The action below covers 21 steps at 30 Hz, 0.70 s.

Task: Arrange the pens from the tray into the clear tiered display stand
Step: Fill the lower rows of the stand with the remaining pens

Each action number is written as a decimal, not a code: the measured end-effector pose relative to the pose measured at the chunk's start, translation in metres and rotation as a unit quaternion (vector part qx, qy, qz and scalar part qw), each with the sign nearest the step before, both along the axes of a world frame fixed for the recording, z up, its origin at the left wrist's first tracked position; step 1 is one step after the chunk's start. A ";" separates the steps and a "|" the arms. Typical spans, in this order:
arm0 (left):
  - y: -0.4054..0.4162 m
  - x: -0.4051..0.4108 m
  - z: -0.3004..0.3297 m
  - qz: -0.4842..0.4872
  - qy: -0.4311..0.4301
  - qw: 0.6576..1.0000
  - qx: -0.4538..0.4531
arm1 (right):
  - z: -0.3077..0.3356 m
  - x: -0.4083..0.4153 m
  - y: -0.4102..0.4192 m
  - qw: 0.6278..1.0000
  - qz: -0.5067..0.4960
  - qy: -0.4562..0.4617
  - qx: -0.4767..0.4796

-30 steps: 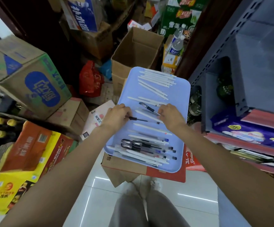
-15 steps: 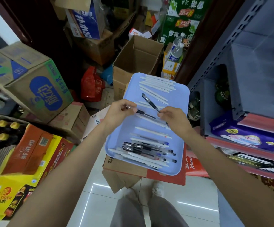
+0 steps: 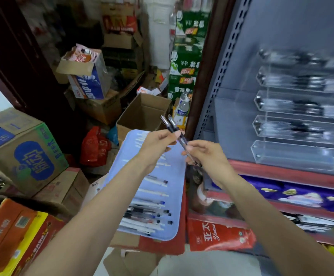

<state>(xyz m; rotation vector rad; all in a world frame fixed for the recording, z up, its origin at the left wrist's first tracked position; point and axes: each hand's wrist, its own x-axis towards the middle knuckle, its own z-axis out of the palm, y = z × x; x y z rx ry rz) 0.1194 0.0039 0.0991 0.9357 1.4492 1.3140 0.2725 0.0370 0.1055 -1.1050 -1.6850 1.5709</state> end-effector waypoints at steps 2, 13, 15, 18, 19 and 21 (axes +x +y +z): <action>0.010 0.028 0.014 -0.013 0.045 0.999 0.001 | 0.011 0.025 0.006 1.000 -0.010 0.006 -0.008; 0.045 0.170 0.068 -0.147 0.366 0.912 0.110 | 0.071 0.191 0.059 0.989 -0.055 0.072 0.117; 0.049 0.192 0.073 -0.164 0.420 0.885 0.113 | 0.074 0.212 0.065 0.988 -0.039 0.099 0.113; 0.055 0.218 0.077 -0.170 0.421 0.885 0.103 | 0.069 0.238 0.073 0.986 -0.045 0.108 0.119; 0.058 0.223 0.076 -0.152 0.427 0.885 0.105 | 0.068 0.246 0.076 0.985 -0.056 0.109 0.120; 0.064 0.224 0.075 -0.063 0.436 0.889 0.125 | 0.066 0.263 0.087 0.980 -0.102 0.112 0.127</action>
